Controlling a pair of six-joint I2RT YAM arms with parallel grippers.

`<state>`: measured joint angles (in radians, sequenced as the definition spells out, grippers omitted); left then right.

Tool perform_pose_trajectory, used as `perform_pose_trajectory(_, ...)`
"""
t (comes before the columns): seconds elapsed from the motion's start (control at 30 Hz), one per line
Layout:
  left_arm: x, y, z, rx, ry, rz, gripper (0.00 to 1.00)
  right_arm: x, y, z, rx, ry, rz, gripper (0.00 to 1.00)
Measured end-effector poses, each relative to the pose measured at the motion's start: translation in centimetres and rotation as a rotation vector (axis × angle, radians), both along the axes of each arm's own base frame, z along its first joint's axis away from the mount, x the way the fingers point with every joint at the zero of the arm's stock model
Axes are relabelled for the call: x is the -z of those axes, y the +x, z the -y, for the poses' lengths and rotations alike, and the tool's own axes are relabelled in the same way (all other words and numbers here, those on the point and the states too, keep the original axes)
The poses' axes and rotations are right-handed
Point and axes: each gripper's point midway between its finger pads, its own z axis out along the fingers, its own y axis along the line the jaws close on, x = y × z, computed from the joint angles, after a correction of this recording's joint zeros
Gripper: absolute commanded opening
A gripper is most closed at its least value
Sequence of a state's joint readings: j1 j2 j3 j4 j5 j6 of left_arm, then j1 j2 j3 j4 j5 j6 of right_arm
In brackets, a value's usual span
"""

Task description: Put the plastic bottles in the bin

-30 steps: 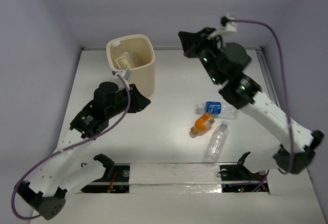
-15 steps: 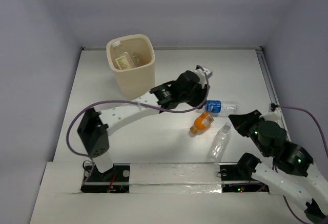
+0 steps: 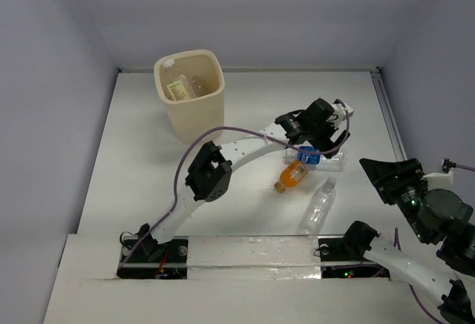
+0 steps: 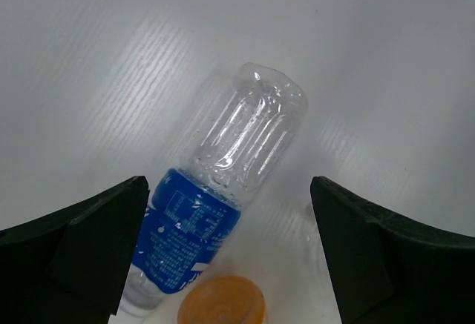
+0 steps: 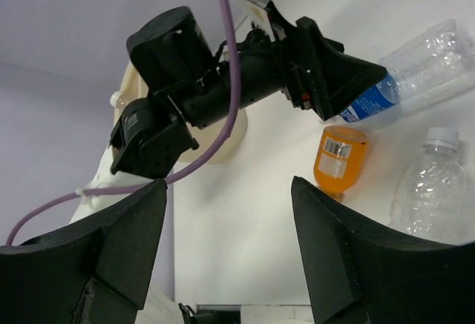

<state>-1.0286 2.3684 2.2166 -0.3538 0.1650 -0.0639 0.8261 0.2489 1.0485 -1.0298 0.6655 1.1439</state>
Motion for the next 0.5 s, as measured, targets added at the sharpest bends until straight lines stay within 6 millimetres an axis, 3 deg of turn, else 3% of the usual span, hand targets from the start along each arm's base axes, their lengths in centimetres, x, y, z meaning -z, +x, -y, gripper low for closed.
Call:
perform_pose_trajectory(0.27,4.1,-1.8,0.1,0.11,0.089,-0.044,0.92,1.2,-0.5,-0.3,-0.042,-0.061,-0.03,0.78)
perform_pose_trajectory(0.43,6.1,-1.0,-0.3,0.104,0.145,-0.008,0.89,1.4,-0.7,-0.8,-0.082,-0.085,-0.034,0.79)
perform_pose_trajectory(0.5,7.4,-0.2,-0.6,0.076,0.179,0.013,0.82,1.6,-0.8,-1.1,-0.1,-0.094,-0.041,0.8)
